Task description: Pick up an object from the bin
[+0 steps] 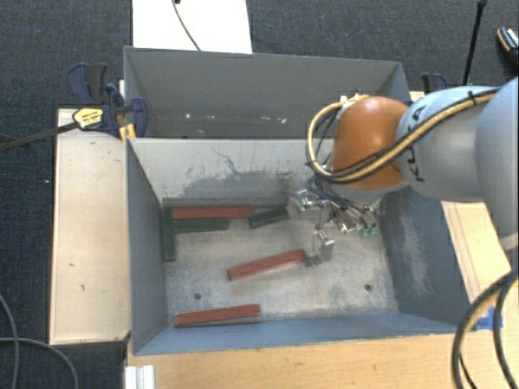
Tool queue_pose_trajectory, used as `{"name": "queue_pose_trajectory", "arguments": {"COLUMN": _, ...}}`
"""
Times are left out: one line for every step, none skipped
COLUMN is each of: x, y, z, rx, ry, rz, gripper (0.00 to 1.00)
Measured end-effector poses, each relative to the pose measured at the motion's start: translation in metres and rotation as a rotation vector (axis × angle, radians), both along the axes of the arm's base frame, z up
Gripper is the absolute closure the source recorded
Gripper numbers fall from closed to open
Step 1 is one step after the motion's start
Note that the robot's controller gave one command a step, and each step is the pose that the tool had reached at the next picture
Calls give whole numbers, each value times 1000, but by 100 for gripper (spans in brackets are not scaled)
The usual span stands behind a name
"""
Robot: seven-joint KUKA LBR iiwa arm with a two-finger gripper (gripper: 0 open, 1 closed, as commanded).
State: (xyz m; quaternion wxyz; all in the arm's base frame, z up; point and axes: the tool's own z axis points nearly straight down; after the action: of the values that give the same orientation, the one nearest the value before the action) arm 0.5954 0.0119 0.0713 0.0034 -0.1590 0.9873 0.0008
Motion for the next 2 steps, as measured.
{"name": "queue_pose_trajectory", "arguments": {"x": -55, "y": 55, "z": -1, "rx": 2, "ry": 10, "rz": -33, "gripper": 0}}
{"name": "queue_pose_trajectory", "arguments": {"x": -52, "y": 50, "z": -1, "rx": -2, "ry": 4, "rz": -36, "gripper": 100}}
